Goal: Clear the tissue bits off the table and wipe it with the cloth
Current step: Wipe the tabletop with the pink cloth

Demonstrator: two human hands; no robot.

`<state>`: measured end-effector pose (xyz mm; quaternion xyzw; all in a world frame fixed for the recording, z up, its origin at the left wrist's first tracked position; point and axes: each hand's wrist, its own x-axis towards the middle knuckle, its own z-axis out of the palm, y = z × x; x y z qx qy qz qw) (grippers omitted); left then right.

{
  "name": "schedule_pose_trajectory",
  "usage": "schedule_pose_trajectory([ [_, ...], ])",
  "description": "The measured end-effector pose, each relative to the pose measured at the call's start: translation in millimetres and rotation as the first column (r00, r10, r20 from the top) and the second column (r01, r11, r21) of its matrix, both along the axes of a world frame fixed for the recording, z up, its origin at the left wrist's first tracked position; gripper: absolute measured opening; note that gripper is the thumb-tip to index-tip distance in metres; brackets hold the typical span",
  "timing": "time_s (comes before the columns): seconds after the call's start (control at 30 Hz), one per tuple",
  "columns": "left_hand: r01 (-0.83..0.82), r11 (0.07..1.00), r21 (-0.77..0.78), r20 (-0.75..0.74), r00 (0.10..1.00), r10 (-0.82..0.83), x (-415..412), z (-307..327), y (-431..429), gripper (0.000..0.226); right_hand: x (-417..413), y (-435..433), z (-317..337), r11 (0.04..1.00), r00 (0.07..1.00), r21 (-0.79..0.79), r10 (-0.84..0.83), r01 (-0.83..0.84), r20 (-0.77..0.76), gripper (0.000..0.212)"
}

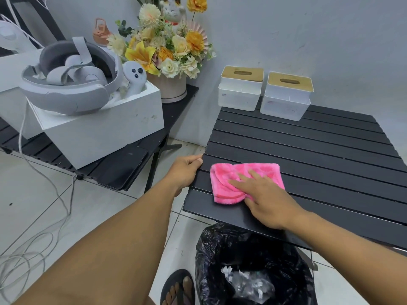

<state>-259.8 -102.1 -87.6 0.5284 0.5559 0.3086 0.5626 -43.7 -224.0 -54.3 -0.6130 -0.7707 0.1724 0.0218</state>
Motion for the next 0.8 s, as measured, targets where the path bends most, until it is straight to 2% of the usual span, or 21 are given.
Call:
schedule_pose_trajectory([
  [0.17,0.005,1.000,-0.020,0.009,1.000,-0.004,-2,-2,-3,0.031,-1,-24,4,1.000,0.998,-0.013,-0.027,0.028,0.058,0.055],
  [0.37,0.050,0.999,0.020,-0.043,0.998,-0.049,-3,-4,-8,0.031,-42,32,-1,0.989,0.987,0.047,-0.141,0.138,0.078,0.056],
  [0.53,0.052,0.999,-0.002,-0.012,0.999,-0.052,-2,-7,-8,0.027,-57,61,-6,0.981,0.977,0.027,-0.193,0.191,0.089,0.059],
  [0.8,0.034,0.996,0.085,-0.041,0.999,-0.031,-1,0,-13,0.038,-53,-22,3,0.994,0.991,0.032,-0.105,0.103,0.078,0.058],
])
